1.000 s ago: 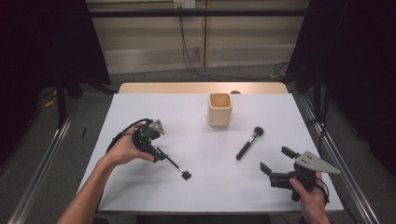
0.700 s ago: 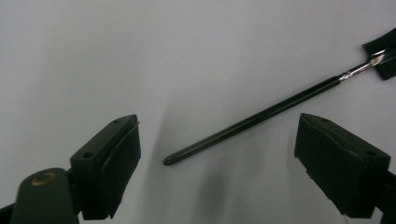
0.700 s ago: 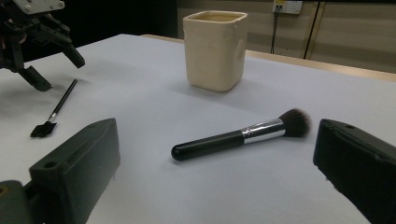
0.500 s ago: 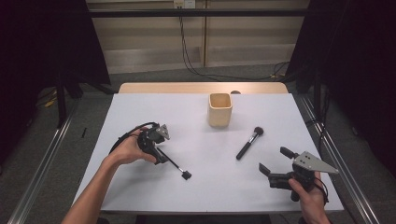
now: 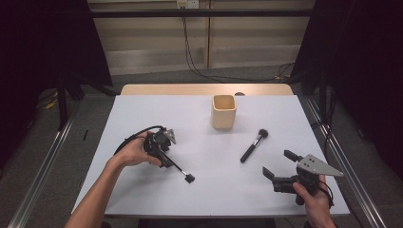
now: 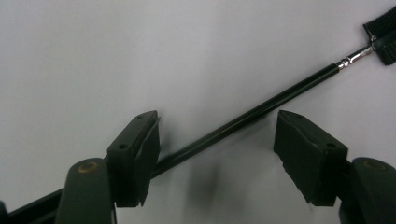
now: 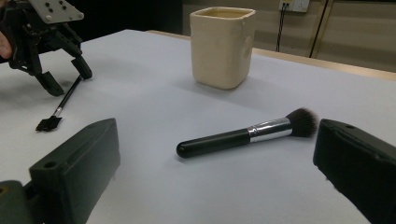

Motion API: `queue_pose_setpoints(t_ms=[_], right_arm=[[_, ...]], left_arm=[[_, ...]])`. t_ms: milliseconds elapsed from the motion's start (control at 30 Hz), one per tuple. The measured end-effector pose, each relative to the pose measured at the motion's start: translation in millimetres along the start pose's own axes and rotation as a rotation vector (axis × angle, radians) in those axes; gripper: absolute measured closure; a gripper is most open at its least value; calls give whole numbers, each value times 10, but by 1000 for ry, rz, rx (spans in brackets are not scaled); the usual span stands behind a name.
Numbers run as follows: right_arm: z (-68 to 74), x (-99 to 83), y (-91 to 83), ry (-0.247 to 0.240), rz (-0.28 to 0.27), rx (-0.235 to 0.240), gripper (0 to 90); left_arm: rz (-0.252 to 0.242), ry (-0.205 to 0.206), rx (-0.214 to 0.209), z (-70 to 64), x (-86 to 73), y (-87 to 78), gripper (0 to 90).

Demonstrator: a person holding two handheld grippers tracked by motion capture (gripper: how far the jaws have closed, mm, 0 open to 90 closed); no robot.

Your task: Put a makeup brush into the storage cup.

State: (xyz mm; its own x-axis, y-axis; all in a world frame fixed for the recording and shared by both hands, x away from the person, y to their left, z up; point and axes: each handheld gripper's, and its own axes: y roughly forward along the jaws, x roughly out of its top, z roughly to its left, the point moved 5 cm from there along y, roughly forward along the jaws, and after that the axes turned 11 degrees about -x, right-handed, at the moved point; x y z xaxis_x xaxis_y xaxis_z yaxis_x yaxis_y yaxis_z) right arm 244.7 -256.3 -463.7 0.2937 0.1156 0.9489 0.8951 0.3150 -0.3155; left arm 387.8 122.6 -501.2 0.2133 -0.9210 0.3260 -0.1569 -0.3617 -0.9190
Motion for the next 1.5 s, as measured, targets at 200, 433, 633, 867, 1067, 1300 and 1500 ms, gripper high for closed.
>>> queue_pose_setpoints(t_ms=[200, 433, 633, 867, 1067, 1300, 1500], right_arm=[[2, -13, 2, 1, 11, 1, 6], [5, -13, 1, 0, 11, 0, 6], [6, -16, 3, -3, 13, 2, 6], [11, -16, 11, -2, 15, 2, 6], [-2, -18, -2, 0, 14, -2, 6], [5, -19, 4, 2, 17, -3, 6], [4, -20, 6, 0, 17, -5, 7]], left_arm=[[-22, -19, -6, 4, -15, -1, 372], [50, 17, -25, 10, -5, -64, 556], [58, 6, -38, 7, -31, -66, 692], [208, 57, -37, 0, 68, -45, 708], [225, 51, -52, -16, 82, -42, 771], [209, 31, -67, -23, 71, -41, 857], [153, -2, -65, -19, 26, -65, 859]])
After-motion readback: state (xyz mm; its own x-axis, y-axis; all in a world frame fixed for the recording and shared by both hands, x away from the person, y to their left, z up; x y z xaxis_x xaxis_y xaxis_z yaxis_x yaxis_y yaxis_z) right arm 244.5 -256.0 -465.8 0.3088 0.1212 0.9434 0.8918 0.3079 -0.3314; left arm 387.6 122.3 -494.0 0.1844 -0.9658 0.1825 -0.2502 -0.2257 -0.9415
